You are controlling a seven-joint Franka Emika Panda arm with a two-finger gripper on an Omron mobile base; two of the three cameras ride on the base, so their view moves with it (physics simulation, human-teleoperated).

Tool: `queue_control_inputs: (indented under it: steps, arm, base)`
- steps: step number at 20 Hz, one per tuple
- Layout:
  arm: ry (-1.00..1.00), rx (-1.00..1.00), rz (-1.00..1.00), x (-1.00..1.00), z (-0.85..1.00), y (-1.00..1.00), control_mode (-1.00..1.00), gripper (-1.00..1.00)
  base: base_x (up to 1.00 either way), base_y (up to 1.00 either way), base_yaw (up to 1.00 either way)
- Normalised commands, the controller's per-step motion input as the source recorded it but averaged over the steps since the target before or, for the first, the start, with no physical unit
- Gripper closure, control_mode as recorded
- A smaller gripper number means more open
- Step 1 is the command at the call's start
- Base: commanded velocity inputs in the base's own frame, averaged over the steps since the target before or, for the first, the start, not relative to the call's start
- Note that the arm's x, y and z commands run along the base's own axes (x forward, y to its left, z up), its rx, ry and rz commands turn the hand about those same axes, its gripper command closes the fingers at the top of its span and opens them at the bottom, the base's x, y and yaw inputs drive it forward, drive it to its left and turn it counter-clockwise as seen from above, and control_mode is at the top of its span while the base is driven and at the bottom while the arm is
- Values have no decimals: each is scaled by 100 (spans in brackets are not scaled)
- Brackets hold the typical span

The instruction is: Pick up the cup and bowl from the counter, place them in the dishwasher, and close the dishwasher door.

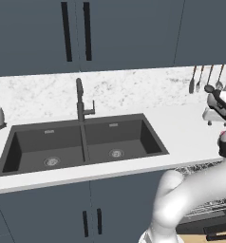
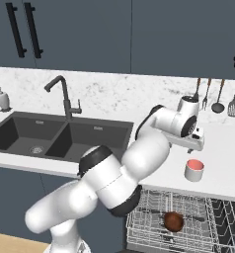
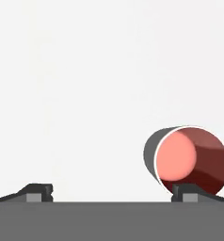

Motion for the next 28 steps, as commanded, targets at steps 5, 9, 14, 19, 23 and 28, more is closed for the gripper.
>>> queue_control_inputs:
  steps: [5,9,14,19,23,28]
  arm:
    - [-3,3,0,-15,-21,-8,-100,-100]
    - [-2,0,0,0,0,-6,-100,-100]
    - [0,0,0,-15,-10,-30,-100,-100]
    - [0,0,0,-32,-4,-7,-100,-100]
    - [0,0,0,-33,-14,0,-100,-100]
    - [-1,0,0,1,-28,12,-100,-100]
  base:
    - [0,0,0]
    - [0,0,0]
    - [0,0,0]
    - [0,0,0]
    - [0,0,0]
    - [0,0,0]
